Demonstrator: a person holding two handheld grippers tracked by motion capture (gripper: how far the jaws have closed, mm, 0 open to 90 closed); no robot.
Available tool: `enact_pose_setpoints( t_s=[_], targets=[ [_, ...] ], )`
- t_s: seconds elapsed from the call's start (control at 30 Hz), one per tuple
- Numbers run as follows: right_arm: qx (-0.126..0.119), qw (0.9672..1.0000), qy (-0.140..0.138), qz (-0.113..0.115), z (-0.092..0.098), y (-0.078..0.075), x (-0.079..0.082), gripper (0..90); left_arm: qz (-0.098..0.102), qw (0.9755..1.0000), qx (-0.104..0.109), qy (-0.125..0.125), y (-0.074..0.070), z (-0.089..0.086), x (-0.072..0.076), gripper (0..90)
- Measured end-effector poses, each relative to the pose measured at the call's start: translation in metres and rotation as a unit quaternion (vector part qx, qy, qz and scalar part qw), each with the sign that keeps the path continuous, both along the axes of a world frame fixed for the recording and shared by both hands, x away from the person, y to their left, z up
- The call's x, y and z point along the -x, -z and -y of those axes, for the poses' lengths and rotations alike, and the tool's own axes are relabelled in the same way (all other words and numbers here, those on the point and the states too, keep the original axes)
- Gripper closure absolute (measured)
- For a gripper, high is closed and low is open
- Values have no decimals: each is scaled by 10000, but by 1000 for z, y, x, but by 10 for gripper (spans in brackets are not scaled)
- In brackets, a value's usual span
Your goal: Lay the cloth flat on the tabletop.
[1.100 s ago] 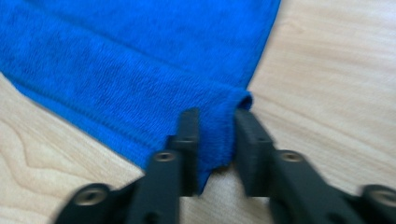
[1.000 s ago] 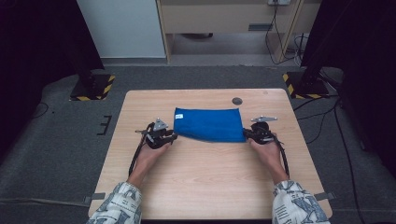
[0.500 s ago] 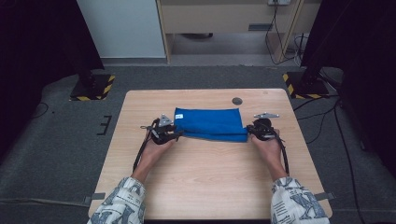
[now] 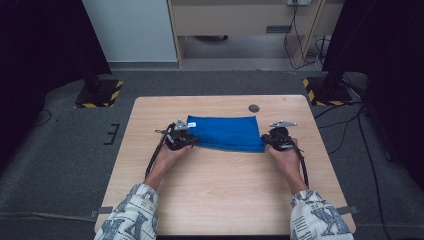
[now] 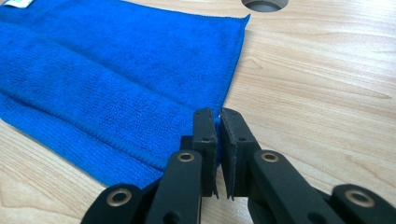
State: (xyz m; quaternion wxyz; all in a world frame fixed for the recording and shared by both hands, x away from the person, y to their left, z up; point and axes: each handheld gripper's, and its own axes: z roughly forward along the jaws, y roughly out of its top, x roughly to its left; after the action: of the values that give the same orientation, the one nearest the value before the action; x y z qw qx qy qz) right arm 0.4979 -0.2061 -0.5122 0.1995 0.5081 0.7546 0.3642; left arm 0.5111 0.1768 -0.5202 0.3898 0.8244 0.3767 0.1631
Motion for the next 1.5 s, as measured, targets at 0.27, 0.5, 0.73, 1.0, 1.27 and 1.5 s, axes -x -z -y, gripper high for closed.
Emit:
enact_pose_setpoints(
  t_s=[0.27,0.5,0.73,1.0,1.27,1.5],
  targets=[
    [-18,10000,-56,73,2,-3,3,860,13,9996,273,-106,-7,5,-7,865],
    [-105,9996,-119,222,4,-10,9,860,-87,9994,321,-108,-18,1,-1,866],
    [-91,9991,-240,346,6,-20,20,854,-44,9993,367,114,-39,-6,16,865],
    [-151,9980,-504,357,5,-20,43,851,-201,9987,442,159,-36,-18,45,866],
    [-93,9975,-604,349,0,-14,57,857,-339,9984,407,201,-32,-24,60,866],
    [-40,9970,-716,290,-1,-10,75,858,-468,9980,384,200,-27,-26,74,863]
  ],
)
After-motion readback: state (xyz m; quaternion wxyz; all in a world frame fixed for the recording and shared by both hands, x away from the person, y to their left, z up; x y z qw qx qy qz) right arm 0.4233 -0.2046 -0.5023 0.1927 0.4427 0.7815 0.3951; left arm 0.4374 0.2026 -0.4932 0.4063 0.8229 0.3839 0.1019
